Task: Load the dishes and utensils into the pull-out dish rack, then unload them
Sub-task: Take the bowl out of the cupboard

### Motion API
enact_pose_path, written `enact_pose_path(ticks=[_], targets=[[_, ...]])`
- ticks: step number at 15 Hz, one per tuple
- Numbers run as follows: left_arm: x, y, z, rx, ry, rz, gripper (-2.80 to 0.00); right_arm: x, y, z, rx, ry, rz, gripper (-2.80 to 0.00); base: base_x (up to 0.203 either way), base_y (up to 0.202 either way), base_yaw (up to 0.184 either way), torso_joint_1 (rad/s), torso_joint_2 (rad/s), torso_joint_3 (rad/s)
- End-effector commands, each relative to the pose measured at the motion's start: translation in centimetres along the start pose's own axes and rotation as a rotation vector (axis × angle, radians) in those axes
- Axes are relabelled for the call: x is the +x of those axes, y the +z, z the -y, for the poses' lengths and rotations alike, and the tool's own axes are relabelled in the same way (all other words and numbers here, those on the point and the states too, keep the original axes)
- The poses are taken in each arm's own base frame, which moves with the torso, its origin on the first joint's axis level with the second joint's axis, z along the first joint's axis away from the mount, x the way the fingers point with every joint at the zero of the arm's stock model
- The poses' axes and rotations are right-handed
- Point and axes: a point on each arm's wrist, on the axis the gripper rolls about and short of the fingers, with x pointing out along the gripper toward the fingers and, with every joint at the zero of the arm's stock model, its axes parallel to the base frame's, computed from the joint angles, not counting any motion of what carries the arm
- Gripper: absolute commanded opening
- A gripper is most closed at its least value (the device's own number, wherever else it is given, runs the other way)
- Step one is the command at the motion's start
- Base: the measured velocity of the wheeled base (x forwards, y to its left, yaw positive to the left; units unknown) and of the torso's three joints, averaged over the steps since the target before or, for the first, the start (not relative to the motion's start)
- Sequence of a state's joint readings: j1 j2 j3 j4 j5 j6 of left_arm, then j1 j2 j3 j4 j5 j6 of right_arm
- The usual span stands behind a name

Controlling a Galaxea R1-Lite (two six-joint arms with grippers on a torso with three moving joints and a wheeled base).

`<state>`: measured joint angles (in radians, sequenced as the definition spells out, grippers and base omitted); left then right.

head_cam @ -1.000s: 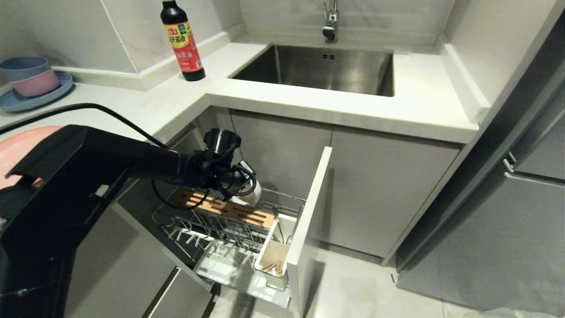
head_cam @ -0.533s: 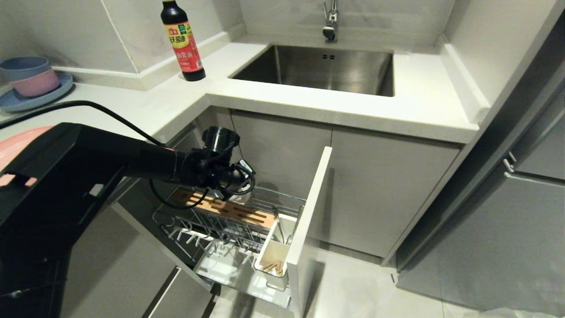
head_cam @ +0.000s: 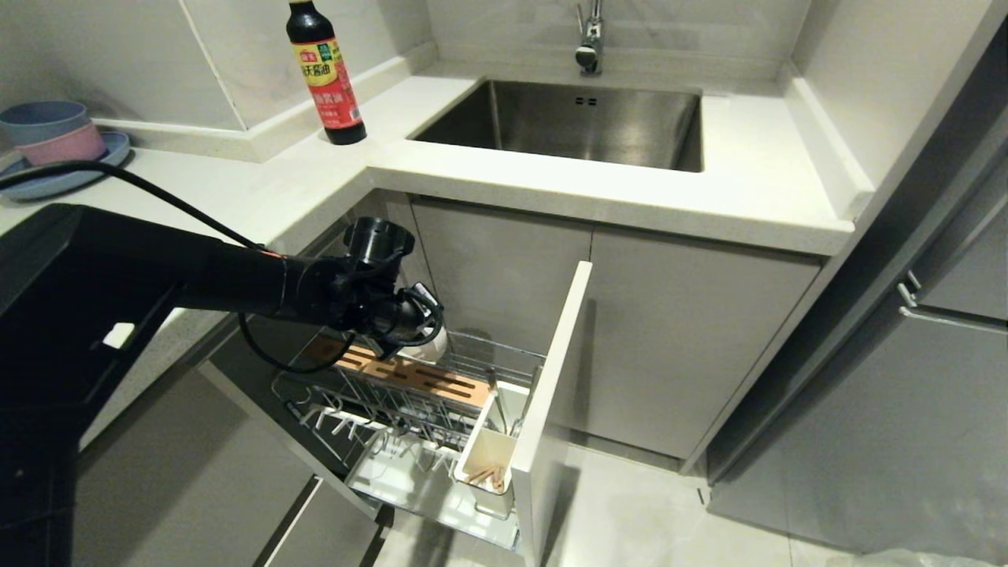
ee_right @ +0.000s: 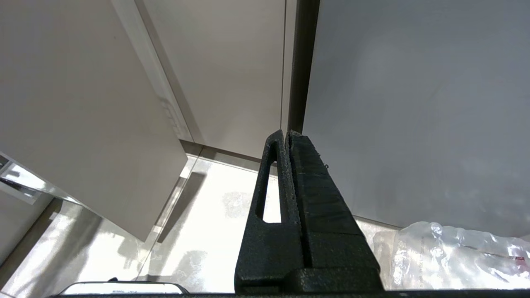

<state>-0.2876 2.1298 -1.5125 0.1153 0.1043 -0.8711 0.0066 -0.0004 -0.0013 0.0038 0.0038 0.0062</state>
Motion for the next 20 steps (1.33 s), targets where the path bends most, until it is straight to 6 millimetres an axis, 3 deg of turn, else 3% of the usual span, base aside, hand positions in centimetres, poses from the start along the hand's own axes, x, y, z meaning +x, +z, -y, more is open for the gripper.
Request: enact_pose_path(ticks=[1,4,9,12,20], targets=[[-1.0,0.8,-0.8,-0.022,0.011,0.019,0.00,0.0,0.0,0.0,0.000,0.002,-0.001,-2.80,0.000,0.000,0.000,0.000,0.00,0.000],[-0.4,1.9,-2.0,-0.047,0.035,0.036,0.00,0.0,0.0,0.0,0.000,0.001,0.000,-2.80,0.000,0.000,0.000,0.000,0.00,0.000],[2.7,1.7,-2.8,-0.053,0.025,0.051,0.00,0.0,0.0,0.0,0.000,0.001,0.000,-2.80,0.000,0.000,0.000,0.000,0.00,0.000],[4.5,1.4,-2.9,-0.052,0.004,0.033,0.00,0.0,0.0,0.0,0.000,0.001,0.001,-2.80,0.000,0.000,0.000,0.000,0.00,0.000],[6.3,2.1,-2.4,-0.053,-0.035,0.035,0.00,0.0,0.0,0.0,0.000,0.002,-0.001,-2.80,0.000,0.000,0.000,0.000,0.00,0.000]])
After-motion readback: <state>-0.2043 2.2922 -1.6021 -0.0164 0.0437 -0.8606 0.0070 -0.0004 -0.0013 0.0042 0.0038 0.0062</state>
